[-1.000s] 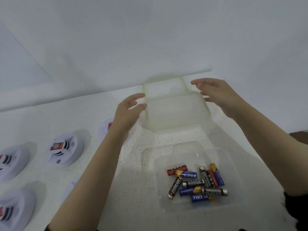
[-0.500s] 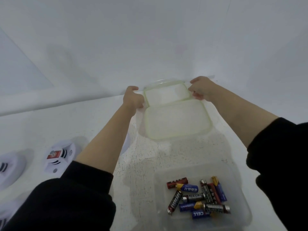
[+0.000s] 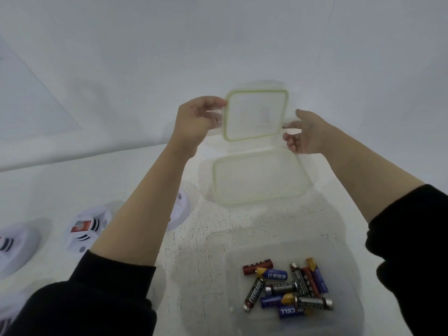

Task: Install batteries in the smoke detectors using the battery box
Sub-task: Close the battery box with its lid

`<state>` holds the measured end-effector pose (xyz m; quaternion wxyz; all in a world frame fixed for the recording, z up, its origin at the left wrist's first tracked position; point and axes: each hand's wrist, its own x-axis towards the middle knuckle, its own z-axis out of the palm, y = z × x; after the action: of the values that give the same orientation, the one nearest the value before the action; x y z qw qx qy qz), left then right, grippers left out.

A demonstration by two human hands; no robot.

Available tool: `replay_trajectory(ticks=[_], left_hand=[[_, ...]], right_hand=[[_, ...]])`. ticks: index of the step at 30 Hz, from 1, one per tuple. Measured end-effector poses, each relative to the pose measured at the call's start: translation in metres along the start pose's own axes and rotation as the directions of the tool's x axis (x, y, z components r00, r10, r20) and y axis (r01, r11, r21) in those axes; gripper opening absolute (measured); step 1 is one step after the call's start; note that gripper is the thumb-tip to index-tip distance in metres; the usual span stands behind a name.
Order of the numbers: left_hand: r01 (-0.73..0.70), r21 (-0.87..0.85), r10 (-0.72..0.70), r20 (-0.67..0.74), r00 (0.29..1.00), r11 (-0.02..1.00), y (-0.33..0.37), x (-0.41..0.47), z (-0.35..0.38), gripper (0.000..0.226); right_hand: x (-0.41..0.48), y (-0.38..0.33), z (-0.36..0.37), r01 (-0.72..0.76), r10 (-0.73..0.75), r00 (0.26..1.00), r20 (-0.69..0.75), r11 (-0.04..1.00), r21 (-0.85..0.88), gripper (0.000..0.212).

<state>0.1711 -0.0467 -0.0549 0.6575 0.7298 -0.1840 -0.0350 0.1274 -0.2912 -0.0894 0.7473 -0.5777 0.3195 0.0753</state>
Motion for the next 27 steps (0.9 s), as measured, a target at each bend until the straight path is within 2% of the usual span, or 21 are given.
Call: replay_trajectory(ticks=[2, 4, 7, 10, 13, 16, 19, 21, 24, 27], left_hand=[[-0.132, 0.056, 0.129, 0.043, 0.991, 0.99, 0.015, -0.004, 0.001, 0.05], [-0.217, 0.1, 0.209, 0.083, 0.974, 0.971, 0.029, -0.009, 0.002, 0.05], [-0.248, 0.069, 0.239, 0.112, 0.964, 0.966, 0.04, -0.02, 0.002, 0.047], [-0.206, 0.02, 0.202, 0.108, 0.973, 0.978, 0.039, -0.032, -0.003, 0.05], [-0.052, -0.127, 0.064, 0.088, 0.994, 0.991, 0.032, -0.041, -0.009, 0.058], [0.132, -0.341, -0.085, 0.149, 0.985, 0.931, 0.035, -0.056, -0.01, 0.038], [0.157, -0.401, -0.099, 0.162, 0.982, 0.903, 0.042, -0.077, -0.012, 0.031], [0.173, -0.34, -0.112, 0.191, 0.975, 0.924, 0.046, -0.093, -0.014, 0.026], [0.184, -0.08, -0.16, 0.247, 0.956, 0.98, 0.049, -0.122, -0.017, 0.017], [0.294, 0.124, -0.318, 0.277, 0.907, 0.948, 0.046, -0.154, -0.02, 0.023]], right_hand=[[-0.007, -0.004, -0.009, -0.022, 0.009, 0.996, 0.087, 0.988, 0.153, 0.051], [-0.015, -0.009, -0.014, -0.023, -0.022, 0.987, 0.157, 0.959, 0.283, 0.047], [-0.03, -0.016, -0.019, 0.009, -0.118, 0.962, 0.245, 0.914, 0.406, 0.031], [-0.048, -0.022, -0.024, 0.162, -0.279, 0.931, 0.237, 0.895, 0.415, 0.027], [-0.07, -0.022, -0.028, 0.276, -0.361, 0.898, 0.251, 0.907, 0.317, 0.024], [-0.096, -0.016, -0.029, 0.377, -0.424, 0.858, 0.289, 0.903, 0.207, 0.027], [-0.128, -0.006, -0.029, 0.446, -0.472, 0.834, 0.286, 0.882, 0.155, 0.027], [-0.148, 0.006, -0.031, 0.478, -0.476, 0.827, 0.3, 0.875, 0.072, 0.028], [-0.172, 0.029, -0.034, 0.517, -0.467, 0.833, 0.297, 0.847, -0.12, 0.028], [-0.193, 0.054, -0.032, 0.508, -0.428, 0.861, 0.275, 0.753, -0.418, 0.03]])
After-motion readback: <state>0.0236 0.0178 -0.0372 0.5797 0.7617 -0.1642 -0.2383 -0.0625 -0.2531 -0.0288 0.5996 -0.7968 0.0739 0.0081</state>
